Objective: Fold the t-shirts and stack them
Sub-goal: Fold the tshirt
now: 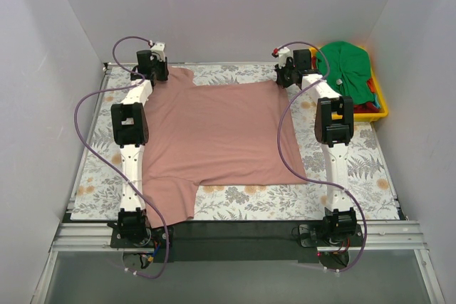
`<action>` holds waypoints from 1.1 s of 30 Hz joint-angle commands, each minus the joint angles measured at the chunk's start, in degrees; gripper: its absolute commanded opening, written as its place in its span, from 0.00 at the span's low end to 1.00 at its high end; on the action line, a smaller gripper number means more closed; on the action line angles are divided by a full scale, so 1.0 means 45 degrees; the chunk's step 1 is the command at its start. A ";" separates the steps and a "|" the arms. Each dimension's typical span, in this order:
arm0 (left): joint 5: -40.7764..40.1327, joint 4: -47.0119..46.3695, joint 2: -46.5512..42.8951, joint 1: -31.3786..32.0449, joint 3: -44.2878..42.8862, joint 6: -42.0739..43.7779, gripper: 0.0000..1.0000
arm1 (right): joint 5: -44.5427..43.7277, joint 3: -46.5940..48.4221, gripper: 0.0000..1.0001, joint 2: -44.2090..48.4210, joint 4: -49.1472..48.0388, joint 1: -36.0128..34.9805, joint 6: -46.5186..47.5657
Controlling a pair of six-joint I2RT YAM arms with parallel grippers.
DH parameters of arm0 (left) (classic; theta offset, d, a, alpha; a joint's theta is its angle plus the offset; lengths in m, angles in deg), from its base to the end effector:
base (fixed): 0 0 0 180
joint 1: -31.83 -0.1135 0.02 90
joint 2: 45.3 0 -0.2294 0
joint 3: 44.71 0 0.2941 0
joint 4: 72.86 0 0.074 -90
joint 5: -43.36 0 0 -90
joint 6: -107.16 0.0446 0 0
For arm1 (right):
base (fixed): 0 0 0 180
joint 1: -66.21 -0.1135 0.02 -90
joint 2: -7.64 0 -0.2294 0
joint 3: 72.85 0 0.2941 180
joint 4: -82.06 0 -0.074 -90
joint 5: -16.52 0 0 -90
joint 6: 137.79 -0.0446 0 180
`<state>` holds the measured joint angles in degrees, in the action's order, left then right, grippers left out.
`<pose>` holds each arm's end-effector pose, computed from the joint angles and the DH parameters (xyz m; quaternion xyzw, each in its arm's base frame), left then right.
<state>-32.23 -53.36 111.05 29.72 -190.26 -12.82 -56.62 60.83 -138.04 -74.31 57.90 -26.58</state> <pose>0.6202 0.0117 0.0913 -0.1778 0.8442 -0.2245 0.4531 0.5839 0.0984 0.1137 -0.2889 0.8338 0.0788 0.4637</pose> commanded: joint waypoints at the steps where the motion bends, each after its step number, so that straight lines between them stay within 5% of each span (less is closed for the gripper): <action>1: 0.0000 -0.0467 -0.0622 -0.0039 -0.0078 0.0157 0.15 | 0.0198 -0.0040 0.01 0.0616 -0.0311 0.0051 0.0228; 4: -0.0078 -0.0506 -0.1149 -0.0097 0.0234 0.0391 0.00 | 0.0062 -0.0078 0.01 0.0986 -0.0330 0.0090 0.0266; 21: 0.2908 -0.3628 -0.4295 -0.1172 0.3945 -0.0096 0.00 | 0.0823 -0.1347 0.01 0.2608 -0.0408 0.0403 0.0423; 33: 0.4608 -0.3924 -0.7555 -0.1485 0.7732 0.0645 0.00 | 0.1467 -0.2695 0.01 0.4034 -0.0370 0.0617 0.0481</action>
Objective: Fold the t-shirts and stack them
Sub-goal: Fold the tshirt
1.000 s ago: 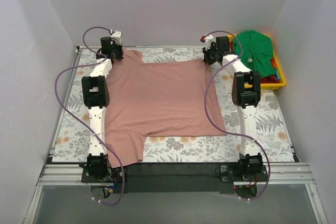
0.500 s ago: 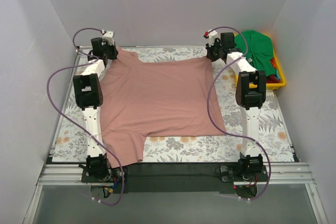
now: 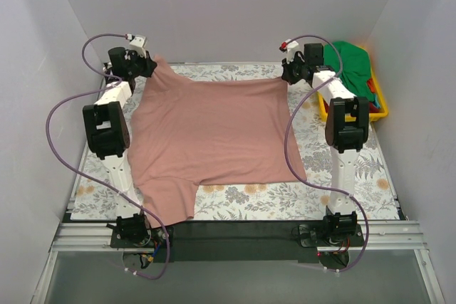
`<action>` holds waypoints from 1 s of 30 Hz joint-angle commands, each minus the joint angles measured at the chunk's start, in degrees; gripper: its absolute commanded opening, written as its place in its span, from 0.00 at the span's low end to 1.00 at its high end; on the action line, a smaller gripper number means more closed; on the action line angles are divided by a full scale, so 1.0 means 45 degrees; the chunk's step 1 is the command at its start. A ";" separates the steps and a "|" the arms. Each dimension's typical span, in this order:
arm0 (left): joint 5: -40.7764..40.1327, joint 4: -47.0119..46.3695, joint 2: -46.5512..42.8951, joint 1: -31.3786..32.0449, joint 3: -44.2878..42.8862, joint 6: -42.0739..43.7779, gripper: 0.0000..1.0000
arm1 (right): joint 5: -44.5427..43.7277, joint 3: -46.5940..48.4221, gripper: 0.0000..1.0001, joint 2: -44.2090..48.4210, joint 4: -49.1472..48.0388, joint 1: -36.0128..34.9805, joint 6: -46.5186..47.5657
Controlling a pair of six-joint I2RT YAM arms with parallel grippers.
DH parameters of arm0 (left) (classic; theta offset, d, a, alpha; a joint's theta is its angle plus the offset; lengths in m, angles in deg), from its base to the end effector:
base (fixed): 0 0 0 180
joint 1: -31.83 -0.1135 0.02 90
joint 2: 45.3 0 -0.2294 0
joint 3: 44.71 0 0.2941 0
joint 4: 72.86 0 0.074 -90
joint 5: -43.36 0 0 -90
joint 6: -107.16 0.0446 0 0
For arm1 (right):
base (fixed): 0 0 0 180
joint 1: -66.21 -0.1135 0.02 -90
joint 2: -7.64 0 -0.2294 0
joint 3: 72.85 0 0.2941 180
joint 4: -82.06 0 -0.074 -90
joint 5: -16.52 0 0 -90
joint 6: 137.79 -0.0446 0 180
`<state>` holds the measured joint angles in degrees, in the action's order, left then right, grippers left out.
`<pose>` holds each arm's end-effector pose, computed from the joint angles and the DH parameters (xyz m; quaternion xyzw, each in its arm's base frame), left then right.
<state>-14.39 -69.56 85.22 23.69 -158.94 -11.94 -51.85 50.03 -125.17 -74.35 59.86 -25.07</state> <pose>0.5544 0.0552 0.1679 -0.0989 0.7950 -0.3239 0.5033 0.5566 0.0785 0.1673 -0.3031 0.8153 0.0975 0.4836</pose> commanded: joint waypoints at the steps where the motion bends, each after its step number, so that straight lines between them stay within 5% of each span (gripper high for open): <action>1: 0.0665 -0.0306 -0.2126 -0.0163 0.1065 0.0626 0.00 | 0.0544 -0.0413 0.01 0.1387 -0.0340 0.0200 0.0166; 20: 0.1036 0.1531 -0.7204 -0.0730 0.7567 0.3243 0.00 | 0.1541 -0.3069 0.01 0.2912 0.1183 0.0376 0.1669; 30: 0.1134 0.1804 -0.7754 -0.0886 0.9758 0.4494 0.00 | 0.1249 -0.4495 0.01 0.2952 0.1554 0.0356 0.2470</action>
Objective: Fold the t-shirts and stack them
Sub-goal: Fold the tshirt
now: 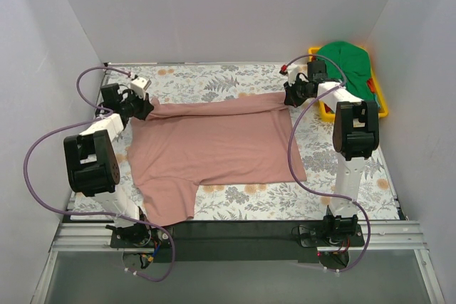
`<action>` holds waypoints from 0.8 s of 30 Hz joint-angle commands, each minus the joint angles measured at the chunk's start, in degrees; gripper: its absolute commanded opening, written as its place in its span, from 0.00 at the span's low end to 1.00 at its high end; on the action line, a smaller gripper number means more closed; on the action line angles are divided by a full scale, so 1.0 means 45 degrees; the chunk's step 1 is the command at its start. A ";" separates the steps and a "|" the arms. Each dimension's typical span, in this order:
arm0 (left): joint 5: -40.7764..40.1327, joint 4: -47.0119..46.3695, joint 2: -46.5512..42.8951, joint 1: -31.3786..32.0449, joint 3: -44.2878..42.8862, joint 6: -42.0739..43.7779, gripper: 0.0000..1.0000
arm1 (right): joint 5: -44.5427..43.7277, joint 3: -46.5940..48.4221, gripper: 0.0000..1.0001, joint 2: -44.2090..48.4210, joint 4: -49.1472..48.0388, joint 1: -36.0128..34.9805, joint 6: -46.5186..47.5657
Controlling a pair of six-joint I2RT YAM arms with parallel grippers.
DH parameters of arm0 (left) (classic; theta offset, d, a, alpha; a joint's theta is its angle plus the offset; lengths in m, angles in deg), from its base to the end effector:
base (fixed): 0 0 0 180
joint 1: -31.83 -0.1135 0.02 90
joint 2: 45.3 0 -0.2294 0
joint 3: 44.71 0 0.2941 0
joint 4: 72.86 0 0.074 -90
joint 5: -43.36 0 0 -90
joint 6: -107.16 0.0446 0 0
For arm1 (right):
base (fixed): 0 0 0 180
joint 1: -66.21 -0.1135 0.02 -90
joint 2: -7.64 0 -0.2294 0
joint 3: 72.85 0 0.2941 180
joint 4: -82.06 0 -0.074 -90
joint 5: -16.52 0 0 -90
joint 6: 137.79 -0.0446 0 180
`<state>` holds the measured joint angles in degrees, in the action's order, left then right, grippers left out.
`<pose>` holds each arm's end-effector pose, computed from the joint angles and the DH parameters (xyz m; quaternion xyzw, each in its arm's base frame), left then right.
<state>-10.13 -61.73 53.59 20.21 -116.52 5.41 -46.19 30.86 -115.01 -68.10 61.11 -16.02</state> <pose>0.4007 0.0553 0.1383 -0.0391 0.8643 -0.2823 0.4144 0.4930 0.0645 0.1257 -0.3664 0.8366 0.1360 0.3838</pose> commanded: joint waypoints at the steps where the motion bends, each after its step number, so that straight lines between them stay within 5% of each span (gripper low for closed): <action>1: 0.0264 0.0065 -0.0707 -0.0094 0.0390 0.0773 0.00 | -0.0029 -0.0275 0.01 0.0635 0.0185 0.0099 0.0498; 24: 0.0031 0.1022 -0.0394 -0.0211 0.0332 0.1770 0.00 | 0.0244 -0.0217 0.01 0.0752 0.1376 0.0079 0.1124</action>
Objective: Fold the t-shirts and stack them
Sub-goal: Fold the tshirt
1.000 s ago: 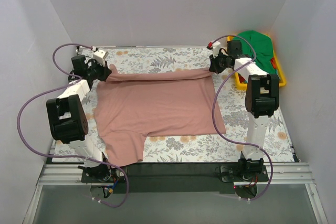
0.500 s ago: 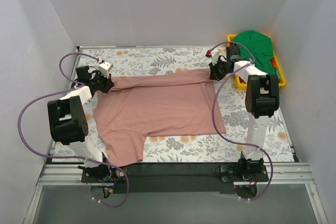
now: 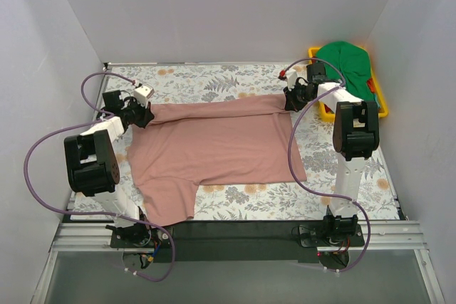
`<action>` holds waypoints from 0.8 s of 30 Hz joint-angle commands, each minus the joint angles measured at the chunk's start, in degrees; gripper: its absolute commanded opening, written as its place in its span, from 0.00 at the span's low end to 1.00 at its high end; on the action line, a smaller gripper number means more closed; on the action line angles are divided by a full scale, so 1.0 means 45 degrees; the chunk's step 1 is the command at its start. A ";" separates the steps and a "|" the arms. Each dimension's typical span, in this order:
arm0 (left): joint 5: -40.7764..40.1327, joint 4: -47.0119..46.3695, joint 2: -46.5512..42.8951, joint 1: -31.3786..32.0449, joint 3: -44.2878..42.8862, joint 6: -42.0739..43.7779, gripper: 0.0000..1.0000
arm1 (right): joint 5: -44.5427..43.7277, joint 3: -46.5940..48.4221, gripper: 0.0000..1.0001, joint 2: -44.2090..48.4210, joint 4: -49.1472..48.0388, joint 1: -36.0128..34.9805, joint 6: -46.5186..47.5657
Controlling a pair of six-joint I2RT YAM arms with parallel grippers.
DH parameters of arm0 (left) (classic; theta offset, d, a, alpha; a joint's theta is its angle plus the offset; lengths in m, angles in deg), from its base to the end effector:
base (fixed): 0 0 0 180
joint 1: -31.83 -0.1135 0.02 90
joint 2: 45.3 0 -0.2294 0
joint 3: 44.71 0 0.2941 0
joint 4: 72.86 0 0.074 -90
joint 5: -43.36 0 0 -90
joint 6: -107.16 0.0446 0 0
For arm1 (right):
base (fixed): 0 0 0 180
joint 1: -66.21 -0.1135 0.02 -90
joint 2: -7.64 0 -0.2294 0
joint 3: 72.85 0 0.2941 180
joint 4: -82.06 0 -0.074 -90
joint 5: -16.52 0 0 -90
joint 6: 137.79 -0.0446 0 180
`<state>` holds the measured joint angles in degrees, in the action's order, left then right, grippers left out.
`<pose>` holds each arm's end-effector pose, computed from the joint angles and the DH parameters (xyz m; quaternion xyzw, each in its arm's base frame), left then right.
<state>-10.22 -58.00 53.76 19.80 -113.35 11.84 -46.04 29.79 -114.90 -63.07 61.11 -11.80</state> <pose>0.3841 0.0548 0.1130 -0.0150 0.8864 -0.2674 0.3777 0.4817 0.0636 0.1140 -0.3922 0.8418 0.1396 0.3436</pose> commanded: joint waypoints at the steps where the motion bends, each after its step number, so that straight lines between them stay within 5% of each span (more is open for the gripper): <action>1: -0.0008 0.0211 -0.0355 -0.0158 -0.0353 0.0382 0.00 | 0.0191 0.0021 0.01 0.0727 0.0298 0.0079 0.0167; 6: 0.0030 0.0873 -0.0081 -0.0217 -0.0430 0.1123 0.00 | 0.0327 0.0002 0.04 0.0591 0.0804 0.0002 0.0479; 12: 0.2330 0.4464 -0.0180 -0.0977 -0.1658 0.2802 0.25 | 0.0561 0.0138 0.42 0.1369 0.1644 0.0021 0.0870; 15: 0.3133 0.6263 0.0423 -0.1641 -0.3064 0.2863 0.34 | 0.1263 0.0528 0.51 0.1878 0.1899 0.0002 0.0288; 18: 0.3118 0.6092 0.0874 -0.1955 -0.3925 0.1539 0.45 | 0.2006 0.1328 0.52 0.1900 0.1842 -0.0213 -0.0707; 24: 0.2728 0.5192 0.1714 -0.1060 -0.4960 -0.1589 0.51 | 0.2105 0.3201 0.46 0.0672 0.1861 -0.1480 -0.2273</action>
<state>1.61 -34.57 60.30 11.49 -132.58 11.62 -39.35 39.71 -109.72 -54.70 57.87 -17.11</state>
